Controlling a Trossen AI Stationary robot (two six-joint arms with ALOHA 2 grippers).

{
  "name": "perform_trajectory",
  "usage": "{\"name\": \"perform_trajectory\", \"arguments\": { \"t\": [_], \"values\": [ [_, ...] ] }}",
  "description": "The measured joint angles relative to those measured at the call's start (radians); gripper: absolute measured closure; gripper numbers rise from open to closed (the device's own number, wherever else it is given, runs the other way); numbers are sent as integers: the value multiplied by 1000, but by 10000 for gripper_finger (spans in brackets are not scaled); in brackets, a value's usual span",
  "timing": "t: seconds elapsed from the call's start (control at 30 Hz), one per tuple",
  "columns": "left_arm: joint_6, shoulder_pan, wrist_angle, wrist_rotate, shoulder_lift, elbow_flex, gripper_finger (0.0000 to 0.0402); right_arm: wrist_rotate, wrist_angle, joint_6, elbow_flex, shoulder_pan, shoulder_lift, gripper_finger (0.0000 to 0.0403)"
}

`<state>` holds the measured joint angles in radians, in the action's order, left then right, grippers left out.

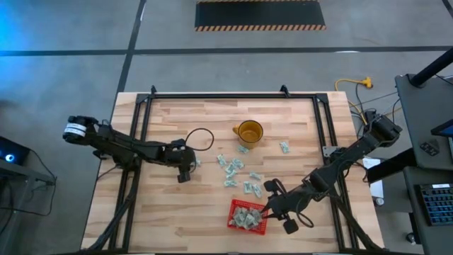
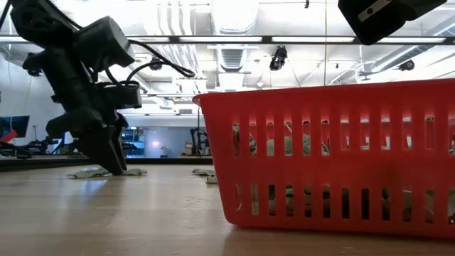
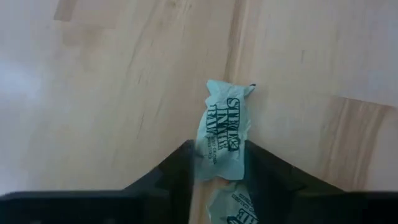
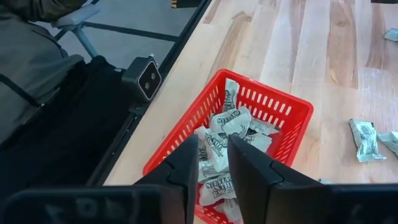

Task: Pick and place Stevia / Truvia into bins
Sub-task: Put the stevia packet into the bin

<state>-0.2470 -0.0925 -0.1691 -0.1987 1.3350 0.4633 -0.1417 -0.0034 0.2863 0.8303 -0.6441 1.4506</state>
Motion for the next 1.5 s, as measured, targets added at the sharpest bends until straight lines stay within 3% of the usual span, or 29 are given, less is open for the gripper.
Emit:
{"name": "perform_trajectory", "arguments": {
  "t": [0.2, 0.4, 0.57, 0.93, 1.23, 1.5],
  "values": [
    [0, -1, 2, 13, 1, 2, 357, 0, 0, 2, 0, 0, 0, 330],
    [2, -1, 1, 14, 3, 16, 395, 0, 0, 2, 0, 0, 0, 326],
    [25, -6, 35, 18, 3, 30, 398, 0, 0, 2, 0, 0, 0, 329],
    [173, -54, 271, 143, 3, 43, 398, 0, -1, 2, -2, 0, 1, 331],
    [-35, -32, 199, -92, 8, 32, 398, 0, -1, 2, -2, 0, 1, 337],
    [27, -32, 208, 44, 39, 29, 398, 0, 0, 2, -3, 0, 1, 339]
  ]
}}
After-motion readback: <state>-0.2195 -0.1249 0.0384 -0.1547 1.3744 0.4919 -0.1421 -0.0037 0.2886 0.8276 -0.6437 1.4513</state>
